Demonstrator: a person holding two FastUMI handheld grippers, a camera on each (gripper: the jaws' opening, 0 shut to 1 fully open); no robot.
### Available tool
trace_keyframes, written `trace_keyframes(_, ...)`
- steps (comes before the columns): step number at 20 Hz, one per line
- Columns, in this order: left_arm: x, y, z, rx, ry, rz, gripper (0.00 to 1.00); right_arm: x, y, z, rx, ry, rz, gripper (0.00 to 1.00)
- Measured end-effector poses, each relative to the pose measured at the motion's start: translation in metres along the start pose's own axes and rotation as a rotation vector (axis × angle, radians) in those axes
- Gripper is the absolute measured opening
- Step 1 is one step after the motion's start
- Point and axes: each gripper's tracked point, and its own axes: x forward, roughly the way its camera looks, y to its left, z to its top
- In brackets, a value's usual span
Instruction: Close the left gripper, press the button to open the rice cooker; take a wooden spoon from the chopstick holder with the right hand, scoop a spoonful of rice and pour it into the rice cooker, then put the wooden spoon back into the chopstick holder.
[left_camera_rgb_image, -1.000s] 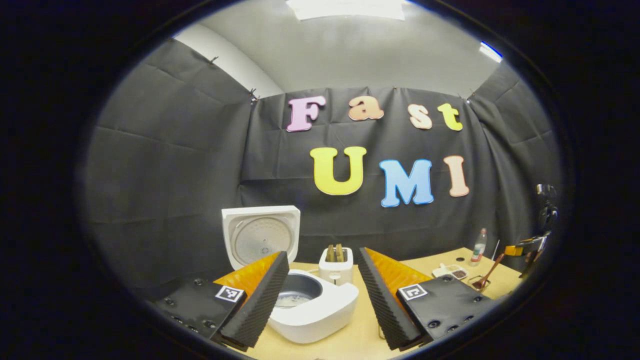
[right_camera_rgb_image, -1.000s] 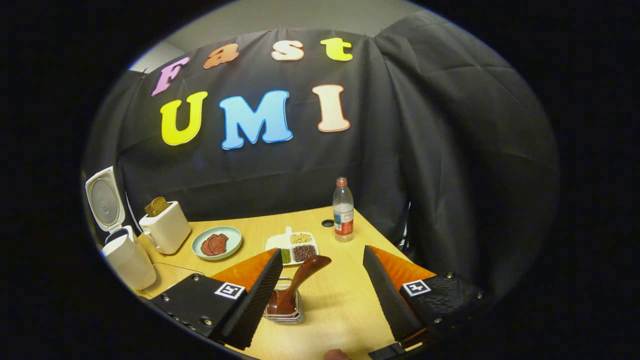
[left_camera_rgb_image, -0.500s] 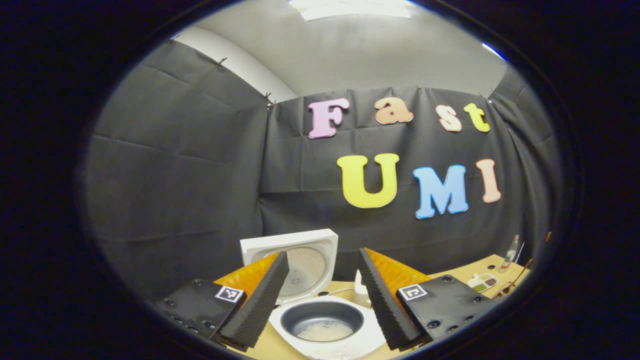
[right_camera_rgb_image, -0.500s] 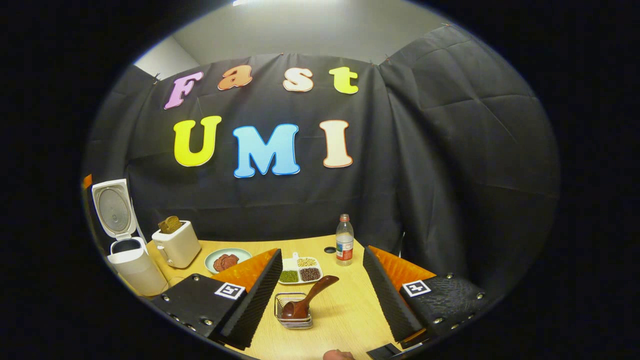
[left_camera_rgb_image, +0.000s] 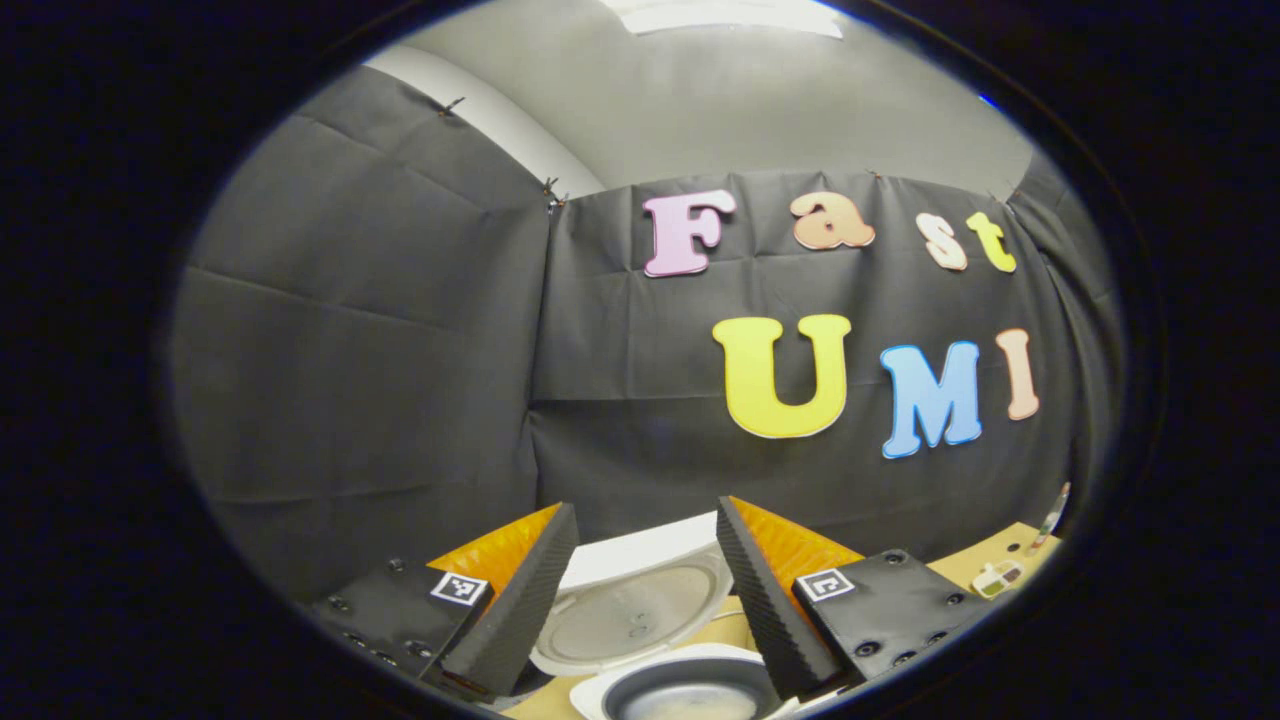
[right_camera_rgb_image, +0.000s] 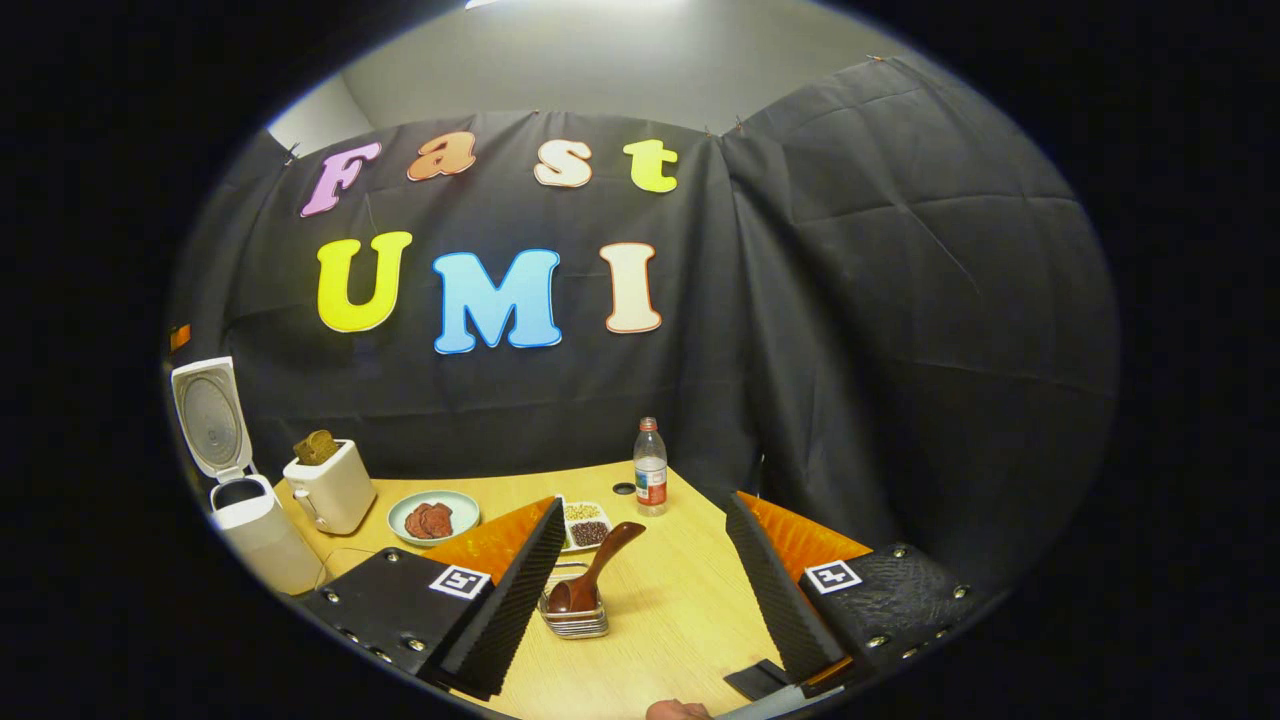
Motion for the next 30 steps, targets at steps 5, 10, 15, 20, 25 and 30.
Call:
trace_keyframes(5,0.071,0.021,-0.019,0.038,0.073,0.075,0.96,-0.02,-0.009,-0.012,0.018,0.017,-0.05,0.99)
trace_keyframes(10,0.114,0.024,-0.043,0.012,0.159,0.08,0.97,-0.029,-0.017,-0.017,0.006,0.027,-0.081,0.99)
trace_keyframes(15,0.122,0.029,-0.069,-0.004,0.231,0.112,0.99,-0.026,-0.011,-0.01,0.001,0.01,-0.06,0.98)
trace_keyframes(20,0.104,0.015,-0.074,-0.018,0.256,0.107,0.92,-0.013,0.0,0.002,-0.021,-0.015,0.017,0.98)
trace_keyframes(25,0.072,-0.007,-0.076,-0.027,0.265,0.105,0.92,-0.003,0.007,0.0,-0.045,-0.009,0.096,0.99)
trace_keyframes(30,0.04,-0.035,-0.085,-0.034,0.272,0.1,0.95,0.006,0.004,0.004,-0.063,-0.01,0.143,0.98)
